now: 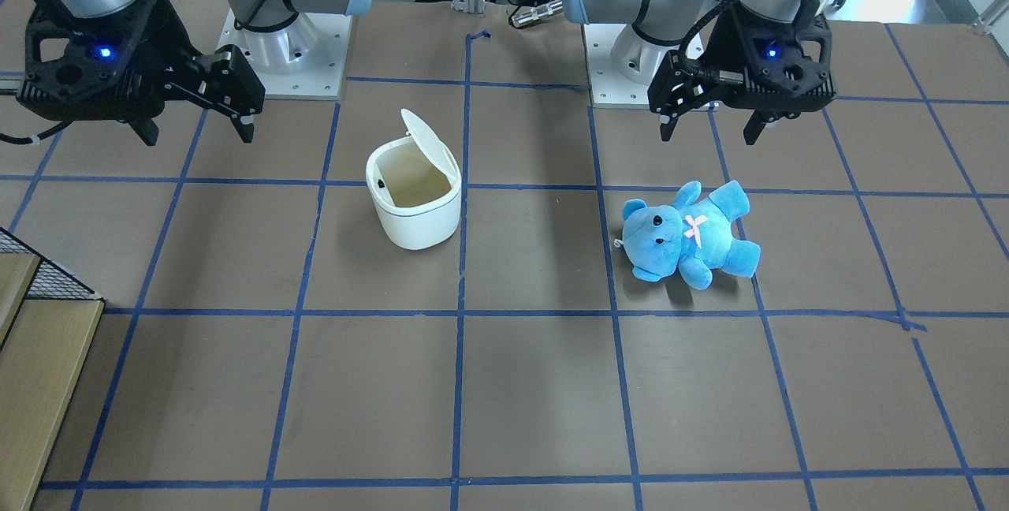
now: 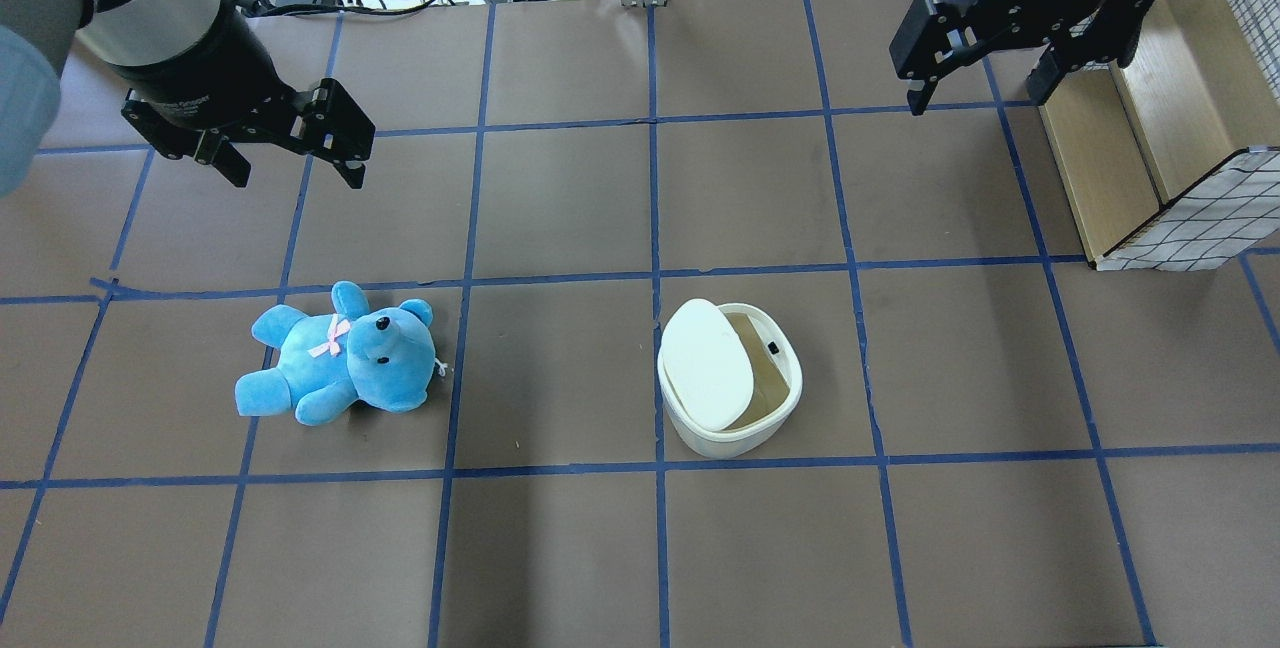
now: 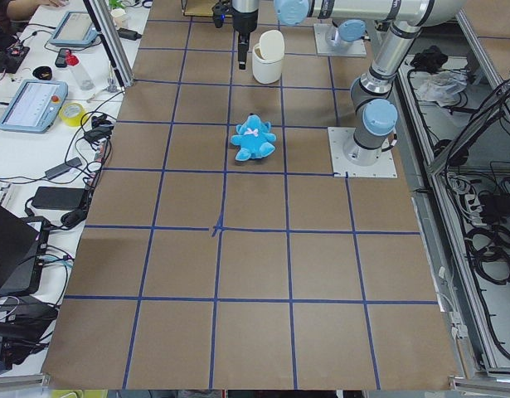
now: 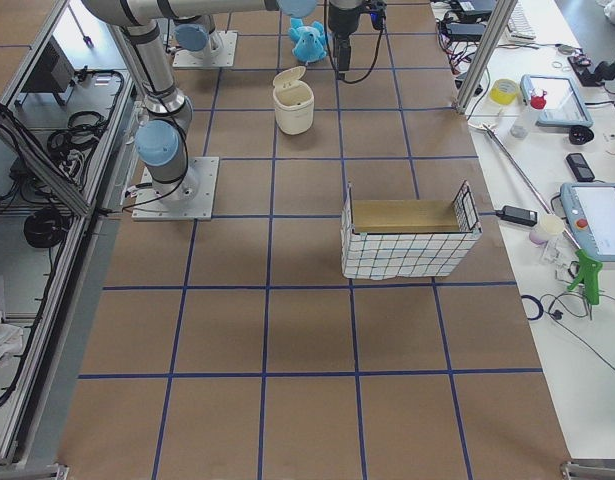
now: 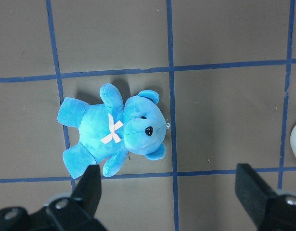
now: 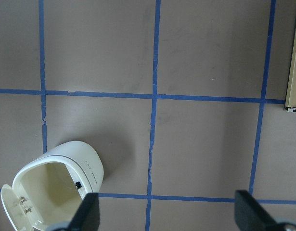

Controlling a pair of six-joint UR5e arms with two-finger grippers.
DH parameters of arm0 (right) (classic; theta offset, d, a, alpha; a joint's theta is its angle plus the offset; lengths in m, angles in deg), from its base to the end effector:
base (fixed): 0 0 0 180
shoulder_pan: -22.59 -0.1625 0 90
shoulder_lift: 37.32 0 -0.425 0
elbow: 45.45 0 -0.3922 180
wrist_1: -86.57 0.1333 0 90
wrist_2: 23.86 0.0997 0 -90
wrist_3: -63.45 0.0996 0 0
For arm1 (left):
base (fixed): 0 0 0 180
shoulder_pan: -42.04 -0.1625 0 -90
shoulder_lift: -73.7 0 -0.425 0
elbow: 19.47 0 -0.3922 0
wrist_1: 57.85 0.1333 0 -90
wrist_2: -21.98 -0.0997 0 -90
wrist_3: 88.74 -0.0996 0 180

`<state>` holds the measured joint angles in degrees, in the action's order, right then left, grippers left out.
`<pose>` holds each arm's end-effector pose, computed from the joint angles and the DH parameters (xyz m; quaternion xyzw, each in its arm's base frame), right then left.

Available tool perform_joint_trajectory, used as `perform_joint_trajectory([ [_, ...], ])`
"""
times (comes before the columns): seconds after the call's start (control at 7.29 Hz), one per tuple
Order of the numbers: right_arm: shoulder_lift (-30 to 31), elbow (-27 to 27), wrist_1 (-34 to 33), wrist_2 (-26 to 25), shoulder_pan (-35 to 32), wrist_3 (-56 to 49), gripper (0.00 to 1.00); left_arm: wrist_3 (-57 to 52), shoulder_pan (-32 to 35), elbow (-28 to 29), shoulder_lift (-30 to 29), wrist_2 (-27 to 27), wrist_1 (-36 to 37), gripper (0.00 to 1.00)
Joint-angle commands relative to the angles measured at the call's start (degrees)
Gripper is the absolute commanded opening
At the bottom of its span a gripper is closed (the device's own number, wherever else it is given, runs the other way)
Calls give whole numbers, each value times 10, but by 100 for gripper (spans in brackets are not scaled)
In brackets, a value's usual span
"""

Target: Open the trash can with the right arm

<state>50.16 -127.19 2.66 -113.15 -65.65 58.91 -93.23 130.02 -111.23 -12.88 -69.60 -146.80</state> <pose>0.1189 -0.5119 0.5261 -0.0242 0.9997 0.0027 0.0064 -0.1139 -0.4753 0.5034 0.0212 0.9994 -0.0228 0.0151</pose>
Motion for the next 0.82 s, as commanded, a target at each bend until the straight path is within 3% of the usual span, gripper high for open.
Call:
perform_joint_trajectory([
  [0.0,1,0,1,0,0,1,100,-1,0,-1,0,0,0,100],
  [0.69,4,6,6,-9,1,2,100,-1,0,0,0,0,0,100],
])
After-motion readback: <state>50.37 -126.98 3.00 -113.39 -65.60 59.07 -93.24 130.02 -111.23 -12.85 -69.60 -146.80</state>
